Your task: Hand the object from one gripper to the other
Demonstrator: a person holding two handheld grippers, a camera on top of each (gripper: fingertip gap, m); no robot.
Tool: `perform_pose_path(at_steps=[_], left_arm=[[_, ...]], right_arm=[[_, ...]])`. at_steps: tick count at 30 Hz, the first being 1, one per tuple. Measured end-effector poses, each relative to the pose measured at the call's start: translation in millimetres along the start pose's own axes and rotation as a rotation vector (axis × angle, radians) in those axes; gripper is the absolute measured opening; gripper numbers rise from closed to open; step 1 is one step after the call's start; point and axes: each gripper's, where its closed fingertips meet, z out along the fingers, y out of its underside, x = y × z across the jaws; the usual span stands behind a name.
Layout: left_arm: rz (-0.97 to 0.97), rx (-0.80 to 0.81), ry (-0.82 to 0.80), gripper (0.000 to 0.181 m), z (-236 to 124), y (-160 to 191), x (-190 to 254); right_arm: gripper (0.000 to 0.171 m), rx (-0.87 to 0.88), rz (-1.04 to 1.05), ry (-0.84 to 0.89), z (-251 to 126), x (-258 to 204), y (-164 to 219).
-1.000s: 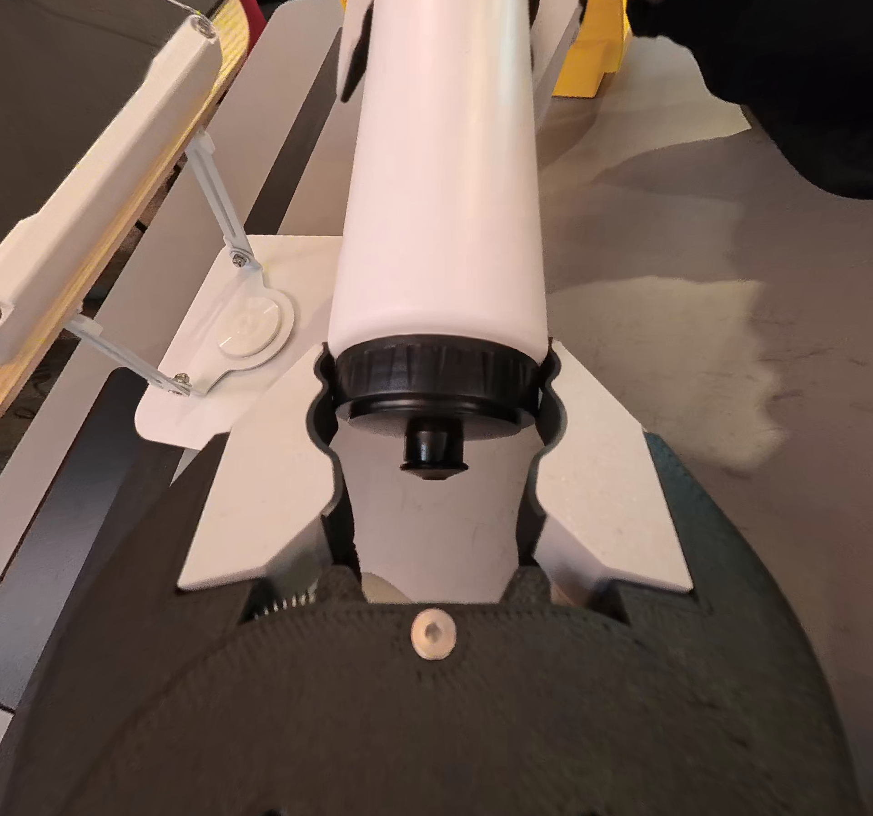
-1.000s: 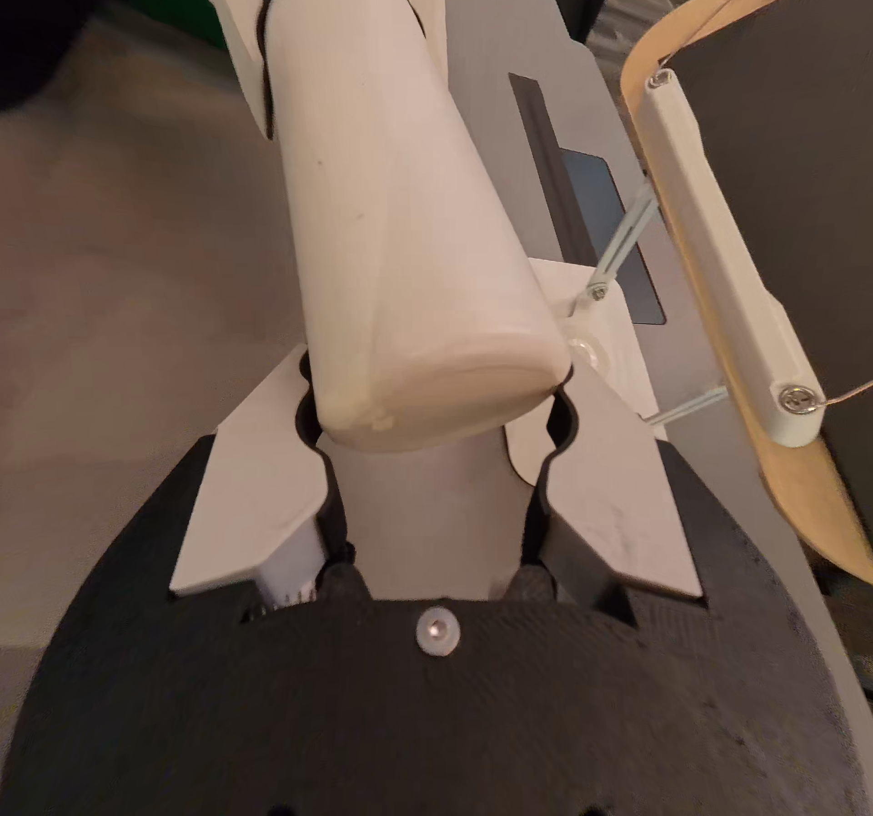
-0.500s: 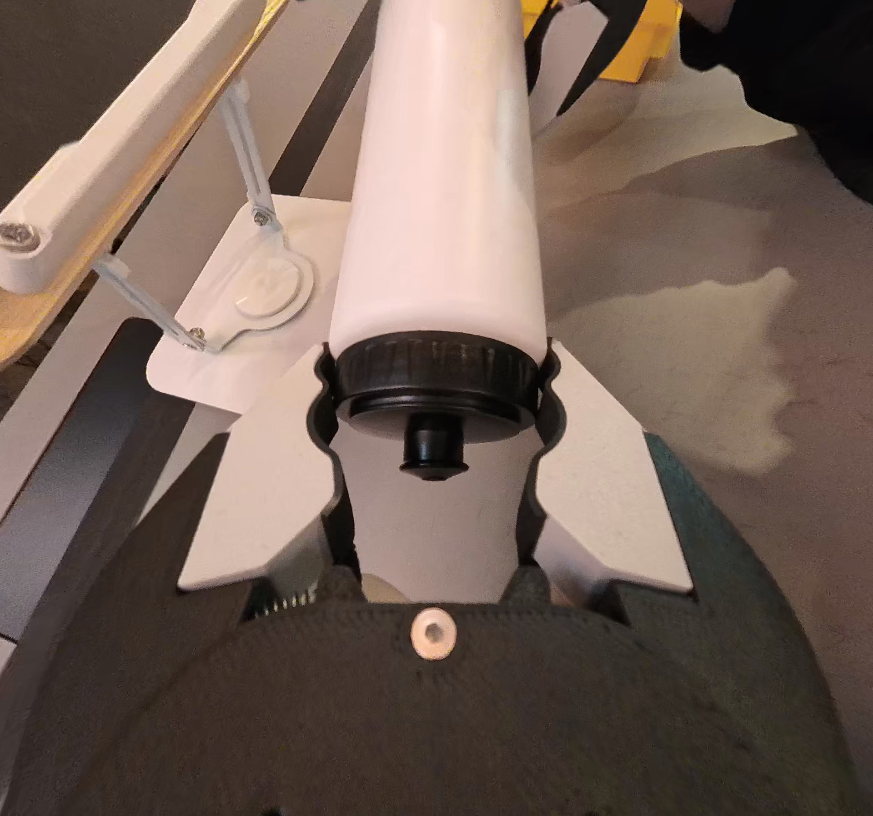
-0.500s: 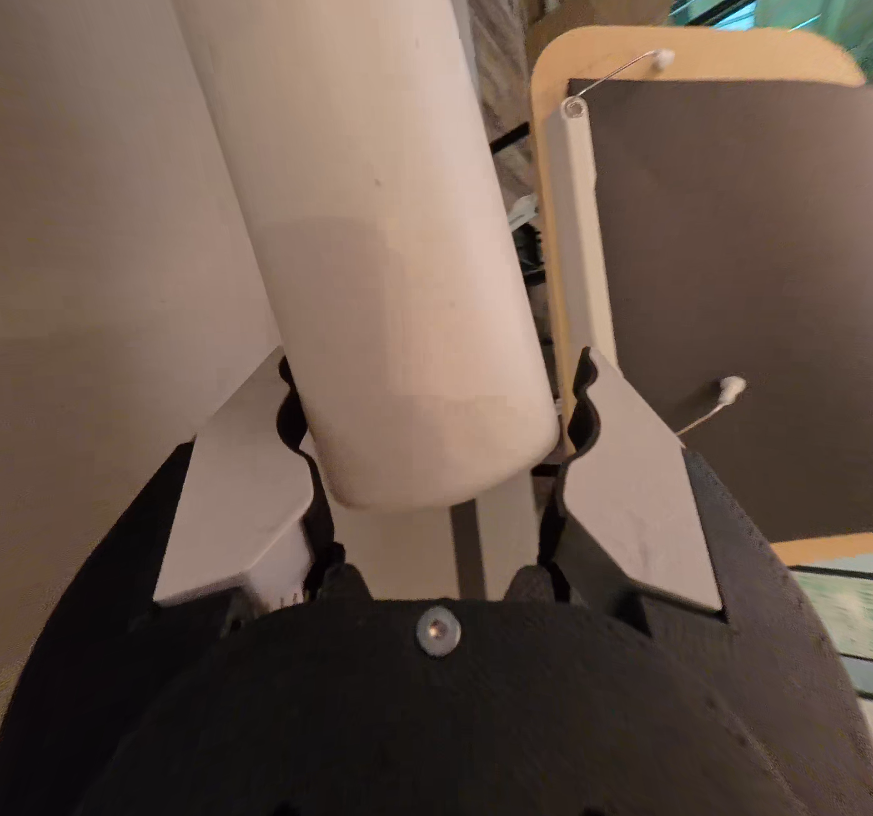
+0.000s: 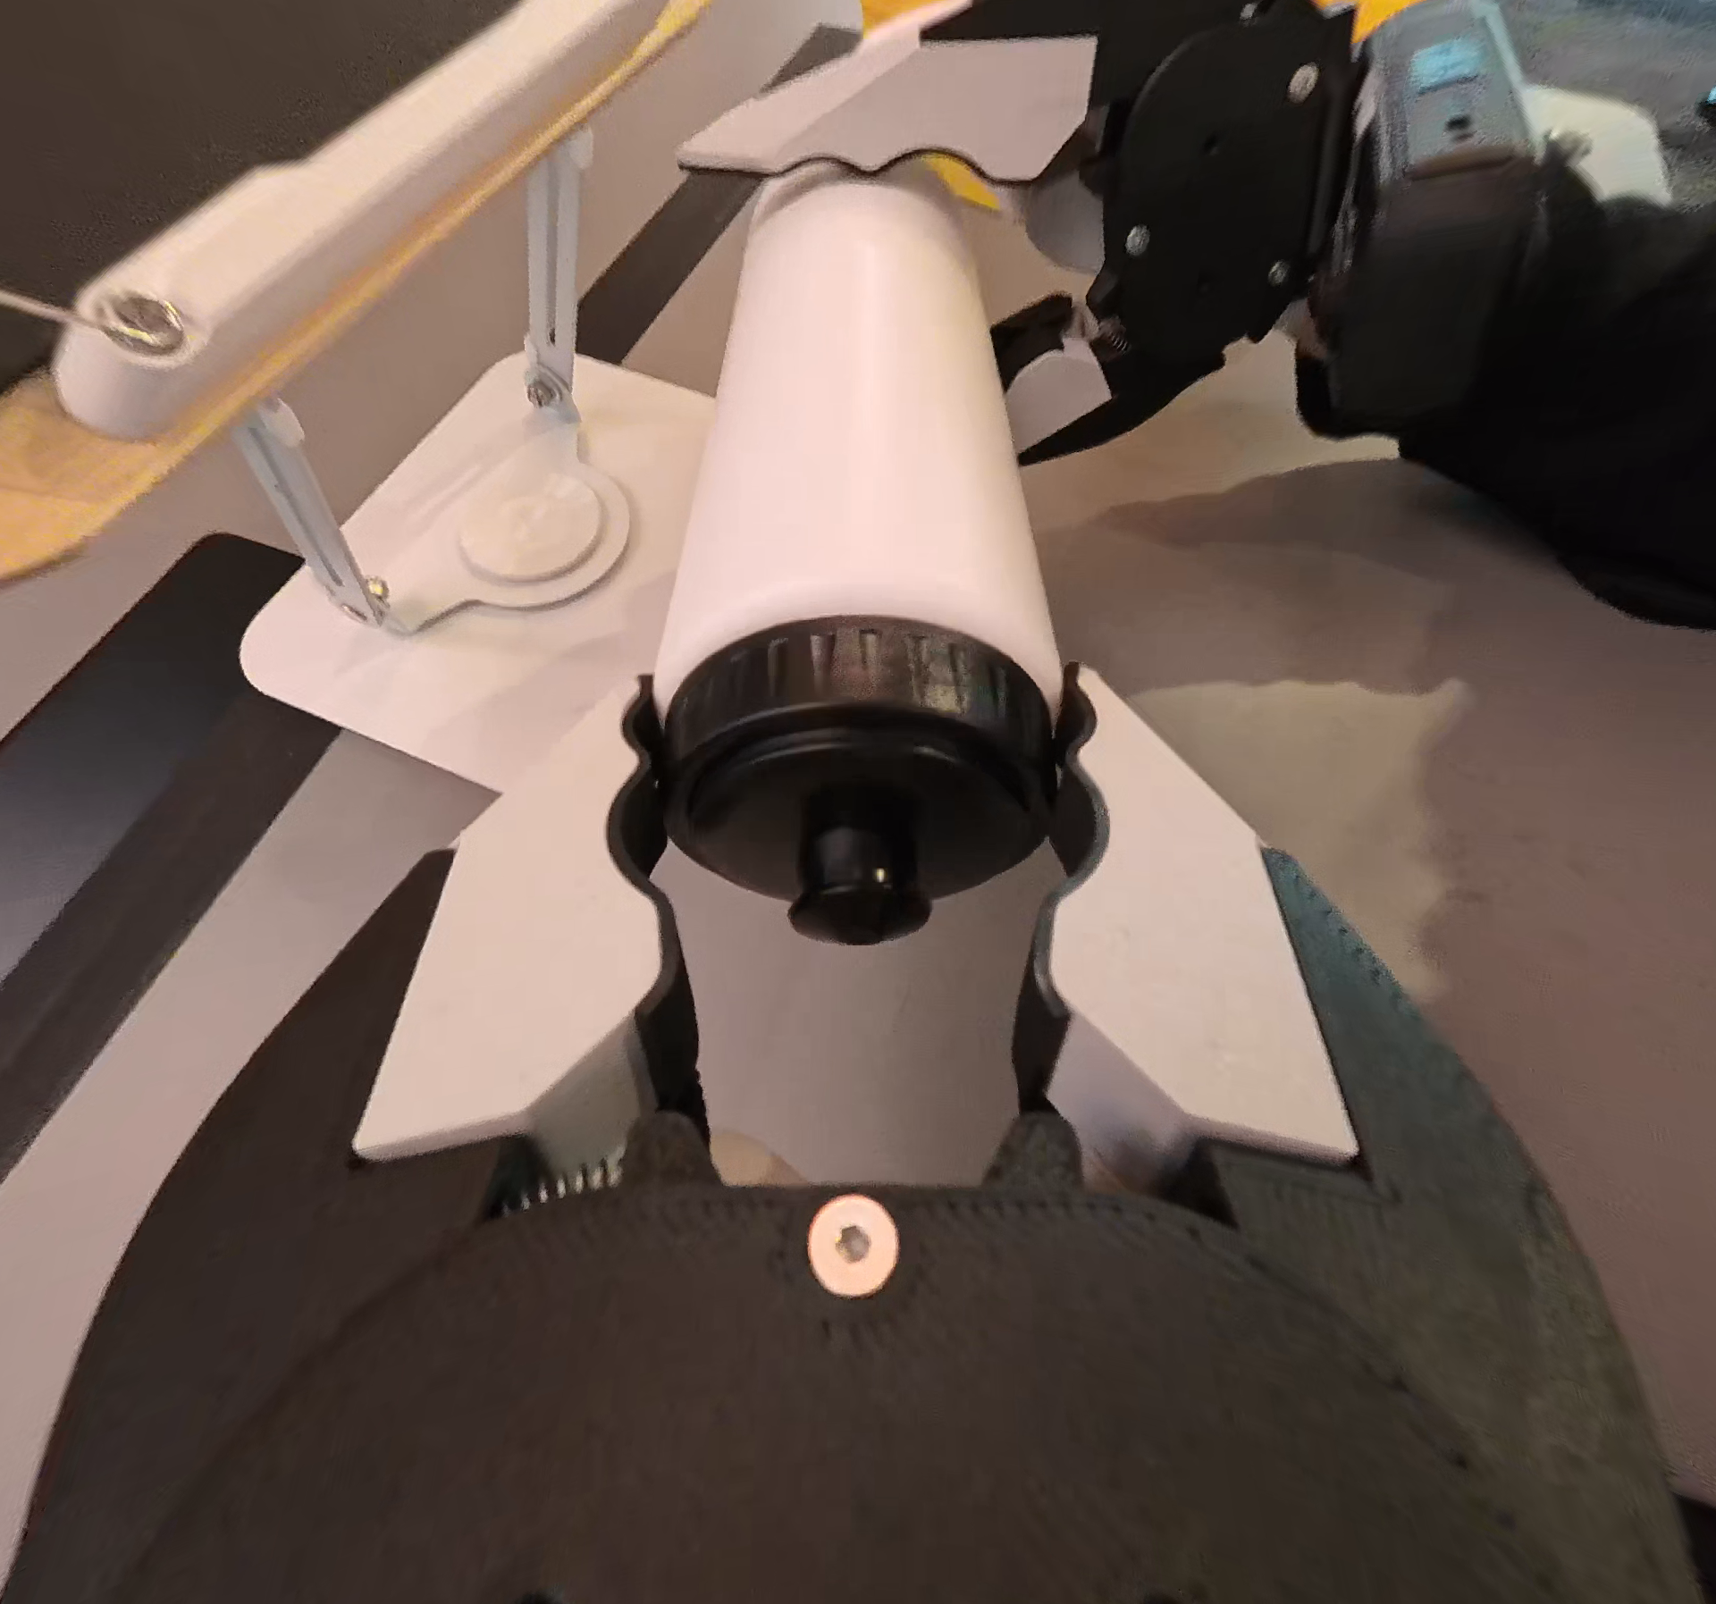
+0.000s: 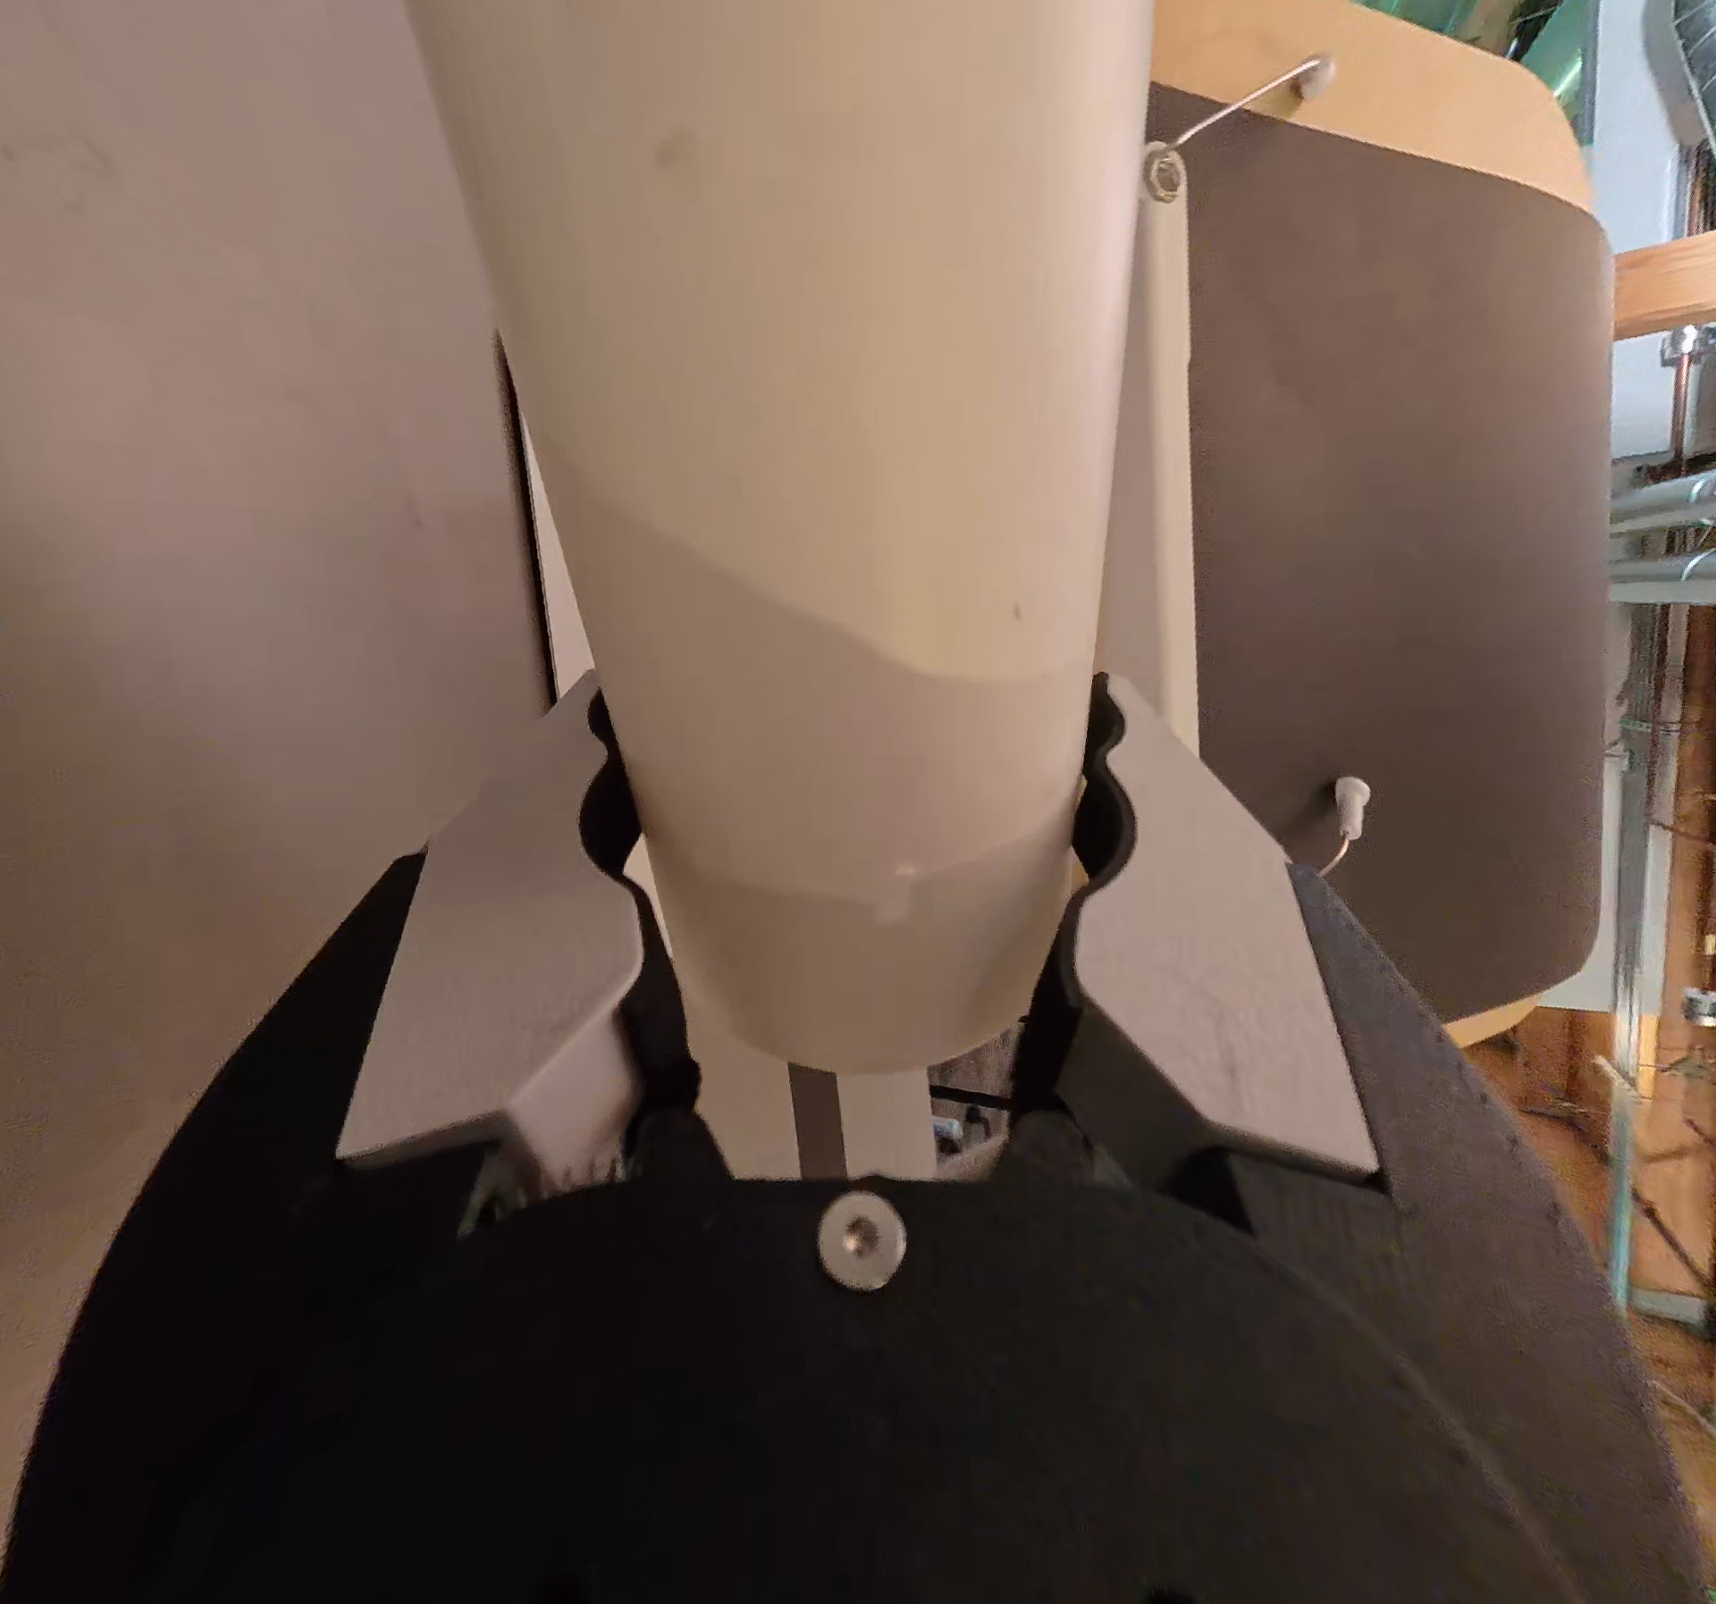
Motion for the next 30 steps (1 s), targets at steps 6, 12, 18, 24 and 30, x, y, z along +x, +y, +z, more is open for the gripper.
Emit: perform_pose_path(at_steps=[6,12,18,24,30], left_arm=[[0.037,0.237,-0.094,0.09,-30,-48,-4],[-0.014,0.412,-0.15,0.118,-41,-72,-17],[-0.132,0.562,-0.078,0.115,-38,-85,-18],[-0.209,0.615,0.002,0.104,-16,-88,-10],[-0.158,0.62,-0.012,0.1,12,-92,8]], right_arm=[[0.094,0.139,0.26,-0.058,-9,10,-15],[0.094,0.342,0.665,-0.222,-19,18,-42],[0.091,0.535,0.935,-0.341,-27,22,-69],[0.09,0.553,0.914,-0.371,-28,10,-89],[0.09,0.53,0.843,-0.369,-27,-5,-110]])
